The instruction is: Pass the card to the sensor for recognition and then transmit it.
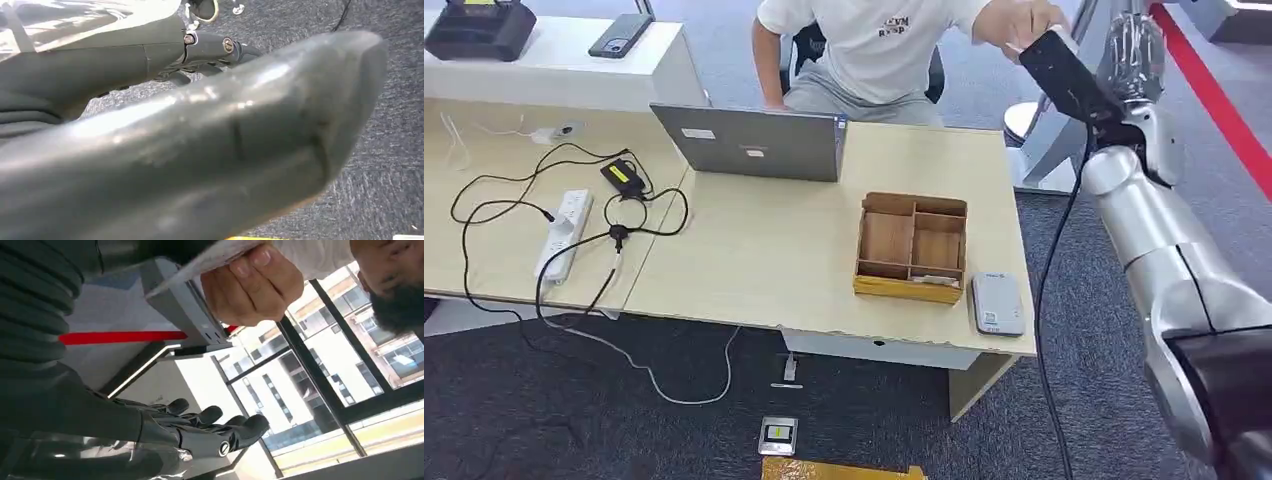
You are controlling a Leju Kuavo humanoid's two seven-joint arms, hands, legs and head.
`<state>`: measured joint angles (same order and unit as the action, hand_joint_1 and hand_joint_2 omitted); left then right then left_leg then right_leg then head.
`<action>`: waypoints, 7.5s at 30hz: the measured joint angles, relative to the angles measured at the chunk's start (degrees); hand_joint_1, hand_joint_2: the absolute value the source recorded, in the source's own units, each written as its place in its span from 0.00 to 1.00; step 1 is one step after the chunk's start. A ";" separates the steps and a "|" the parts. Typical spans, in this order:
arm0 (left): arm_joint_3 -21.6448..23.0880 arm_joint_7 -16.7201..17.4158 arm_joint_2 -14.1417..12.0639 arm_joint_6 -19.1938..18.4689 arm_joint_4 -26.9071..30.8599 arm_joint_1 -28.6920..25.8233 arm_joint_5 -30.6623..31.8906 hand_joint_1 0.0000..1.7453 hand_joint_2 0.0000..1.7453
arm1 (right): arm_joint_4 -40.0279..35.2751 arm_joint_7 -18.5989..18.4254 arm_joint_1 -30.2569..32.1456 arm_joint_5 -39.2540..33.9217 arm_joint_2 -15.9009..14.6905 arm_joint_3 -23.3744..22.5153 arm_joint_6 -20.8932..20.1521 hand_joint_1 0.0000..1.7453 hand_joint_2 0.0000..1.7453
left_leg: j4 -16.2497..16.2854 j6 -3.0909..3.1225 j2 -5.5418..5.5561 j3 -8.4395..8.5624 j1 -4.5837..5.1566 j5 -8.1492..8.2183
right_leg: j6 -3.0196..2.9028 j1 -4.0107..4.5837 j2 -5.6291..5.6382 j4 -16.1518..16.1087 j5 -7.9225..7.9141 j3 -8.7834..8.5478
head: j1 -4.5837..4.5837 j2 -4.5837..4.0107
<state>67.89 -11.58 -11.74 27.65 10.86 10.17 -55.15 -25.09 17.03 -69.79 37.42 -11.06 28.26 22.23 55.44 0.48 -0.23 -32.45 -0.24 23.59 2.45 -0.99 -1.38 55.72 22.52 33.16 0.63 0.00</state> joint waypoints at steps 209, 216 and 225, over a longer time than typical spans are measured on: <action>0.66 0.94 0.44 4.11 0.02 -0.17 -6.25 0.00 0.00 | 3.74 -0.61 0.50 -12.68 7.69 1.55 -22.30 0.00 1.00 | 0.01 0.01 -0.07 0.03 -0.04 -0.03 | -0.02 0.04 0.02 -0.04 -0.04 0.01 | -0.02 0.00; -0.59 1.31 1.01 4.42 0.02 -0.28 -7.87 0.00 0.00 | 0.91 -0.55 7.77 -18.95 5.86 0.35 -27.26 0.00 1.00 | 0.02 0.02 -0.06 0.05 -0.06 -0.02 | -0.01 0.03 0.02 -0.05 -0.04 -0.02 | -0.04 0.00; -1.88 2.38 1.14 3.69 0.02 -0.44 -8.76 0.00 0.00 | -11.55 -6.76 22.18 -21.51 -0.20 1.11 -32.44 0.00 1.00 | 0.02 0.04 -0.04 0.04 -0.05 0.02 | -0.01 0.03 0.02 -0.09 -0.03 -0.03 | -0.02 0.00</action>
<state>66.01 -9.20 -10.60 31.34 10.88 9.73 -63.91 -36.64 10.27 -47.61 15.91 -11.26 29.38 -10.21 55.46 0.51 -0.26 -32.41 -0.29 23.61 2.44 -0.95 -1.37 55.63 22.50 33.13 0.61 0.00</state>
